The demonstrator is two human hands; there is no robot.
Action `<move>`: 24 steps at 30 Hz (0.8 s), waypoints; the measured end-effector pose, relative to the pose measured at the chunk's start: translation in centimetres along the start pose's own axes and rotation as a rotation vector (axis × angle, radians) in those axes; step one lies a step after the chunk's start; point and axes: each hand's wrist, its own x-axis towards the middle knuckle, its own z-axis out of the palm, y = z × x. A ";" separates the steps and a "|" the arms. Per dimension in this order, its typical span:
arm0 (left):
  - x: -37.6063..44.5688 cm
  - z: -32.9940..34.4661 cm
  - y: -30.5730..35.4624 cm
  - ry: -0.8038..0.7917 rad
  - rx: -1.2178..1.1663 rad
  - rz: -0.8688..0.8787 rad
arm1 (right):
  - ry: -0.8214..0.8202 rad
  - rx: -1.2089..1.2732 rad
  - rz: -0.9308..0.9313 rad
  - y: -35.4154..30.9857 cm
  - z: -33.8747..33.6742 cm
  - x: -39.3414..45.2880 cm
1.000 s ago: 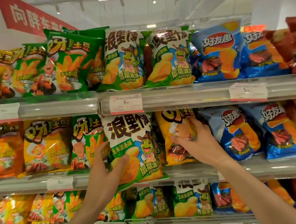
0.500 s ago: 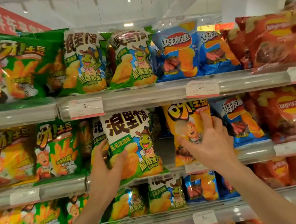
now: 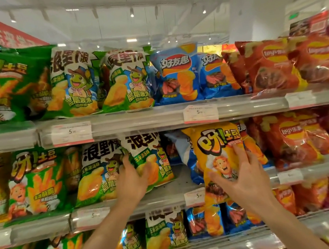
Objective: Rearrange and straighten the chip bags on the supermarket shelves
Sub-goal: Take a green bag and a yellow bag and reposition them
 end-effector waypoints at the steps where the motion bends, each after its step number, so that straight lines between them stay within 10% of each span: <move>1: 0.1 0.2 0.1 -0.025 0.055 -0.005 | -0.005 0.007 -0.003 0.1 -0.1 0.0; 9: -1.2 -0.9 0.9 0.178 -0.058 0.202 | -0.065 0.172 -0.052 -0.7 -0.4 0.6; 15: -4.5 -1.5 4.2 -0.399 -0.597 -0.018 | -0.183 0.311 -0.172 -2.2 0.1 -0.1; 24: -7.1 -3.6 2.9 -0.279 -0.738 -0.217 | -0.392 0.369 -0.331 -4.5 3.5 -2.2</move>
